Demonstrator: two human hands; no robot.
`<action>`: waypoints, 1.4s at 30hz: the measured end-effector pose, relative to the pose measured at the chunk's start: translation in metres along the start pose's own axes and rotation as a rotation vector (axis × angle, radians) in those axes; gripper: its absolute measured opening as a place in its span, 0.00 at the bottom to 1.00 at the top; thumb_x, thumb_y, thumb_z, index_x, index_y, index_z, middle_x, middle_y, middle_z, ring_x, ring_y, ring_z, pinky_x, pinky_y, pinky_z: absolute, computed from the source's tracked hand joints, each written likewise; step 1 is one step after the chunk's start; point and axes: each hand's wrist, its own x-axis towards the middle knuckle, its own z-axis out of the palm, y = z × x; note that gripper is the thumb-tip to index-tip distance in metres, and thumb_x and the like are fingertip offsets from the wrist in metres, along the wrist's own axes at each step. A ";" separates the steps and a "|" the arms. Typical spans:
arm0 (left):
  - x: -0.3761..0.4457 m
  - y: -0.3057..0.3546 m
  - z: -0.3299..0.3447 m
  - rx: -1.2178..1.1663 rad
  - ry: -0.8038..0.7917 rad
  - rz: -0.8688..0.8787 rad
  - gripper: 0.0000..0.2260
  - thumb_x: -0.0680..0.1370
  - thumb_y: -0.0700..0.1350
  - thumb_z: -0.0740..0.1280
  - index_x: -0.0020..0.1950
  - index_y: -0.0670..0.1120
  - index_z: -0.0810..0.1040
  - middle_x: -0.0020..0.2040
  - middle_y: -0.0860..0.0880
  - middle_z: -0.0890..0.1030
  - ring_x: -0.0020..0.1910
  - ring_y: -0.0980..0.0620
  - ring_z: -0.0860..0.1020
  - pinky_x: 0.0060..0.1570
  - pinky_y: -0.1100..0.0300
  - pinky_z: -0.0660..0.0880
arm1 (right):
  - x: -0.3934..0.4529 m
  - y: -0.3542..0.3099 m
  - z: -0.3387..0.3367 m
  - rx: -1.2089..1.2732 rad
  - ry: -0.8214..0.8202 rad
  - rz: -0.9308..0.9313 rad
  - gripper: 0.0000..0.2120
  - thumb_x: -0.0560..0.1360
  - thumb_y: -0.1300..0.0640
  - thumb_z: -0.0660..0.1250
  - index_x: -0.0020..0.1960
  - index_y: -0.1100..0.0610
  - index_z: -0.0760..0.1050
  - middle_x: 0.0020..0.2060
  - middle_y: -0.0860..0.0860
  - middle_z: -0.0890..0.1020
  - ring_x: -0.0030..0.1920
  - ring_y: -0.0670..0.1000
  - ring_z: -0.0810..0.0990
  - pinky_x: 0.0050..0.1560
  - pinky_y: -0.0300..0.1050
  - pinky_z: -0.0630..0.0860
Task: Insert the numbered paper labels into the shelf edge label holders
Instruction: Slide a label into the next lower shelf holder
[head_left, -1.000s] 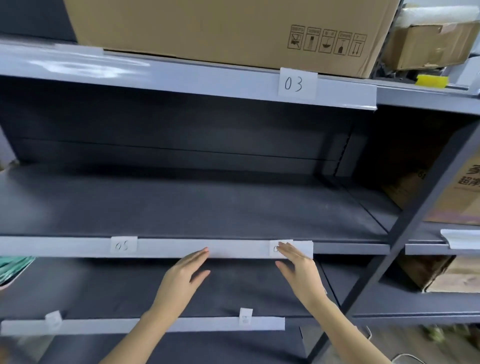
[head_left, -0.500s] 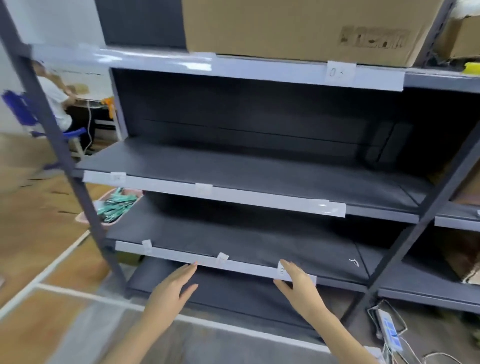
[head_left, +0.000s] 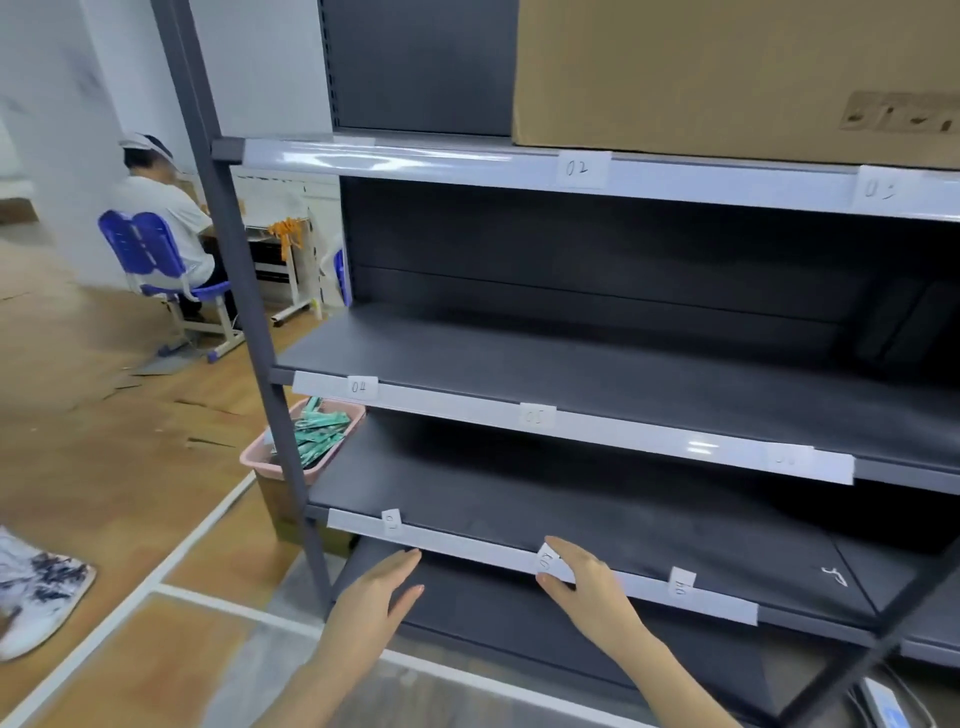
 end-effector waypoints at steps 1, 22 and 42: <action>0.004 -0.009 -0.005 0.010 -0.012 0.005 0.19 0.78 0.45 0.64 0.68 0.47 0.70 0.69 0.51 0.71 0.69 0.55 0.70 0.66 0.67 0.63 | 0.005 -0.009 0.005 0.009 -0.003 0.005 0.24 0.78 0.53 0.60 0.72 0.54 0.61 0.71 0.48 0.67 0.72 0.48 0.62 0.69 0.37 0.59; 0.164 -0.181 0.020 0.106 -0.002 0.170 0.31 0.51 0.38 0.83 0.50 0.51 0.76 0.43 0.52 0.87 0.41 0.58 0.84 0.38 0.67 0.77 | 0.217 -0.052 0.096 0.010 -0.201 0.121 0.30 0.75 0.42 0.60 0.73 0.51 0.60 0.72 0.49 0.66 0.71 0.48 0.65 0.69 0.37 0.61; 0.250 -0.394 0.226 0.247 0.210 0.421 0.28 0.81 0.56 0.45 0.47 0.47 0.84 0.47 0.50 0.86 0.46 0.52 0.84 0.67 0.77 0.47 | 0.399 0.051 0.336 0.104 0.083 -0.215 0.20 0.71 0.66 0.62 0.25 0.48 0.68 0.19 0.42 0.71 0.25 0.42 0.69 0.29 0.31 0.63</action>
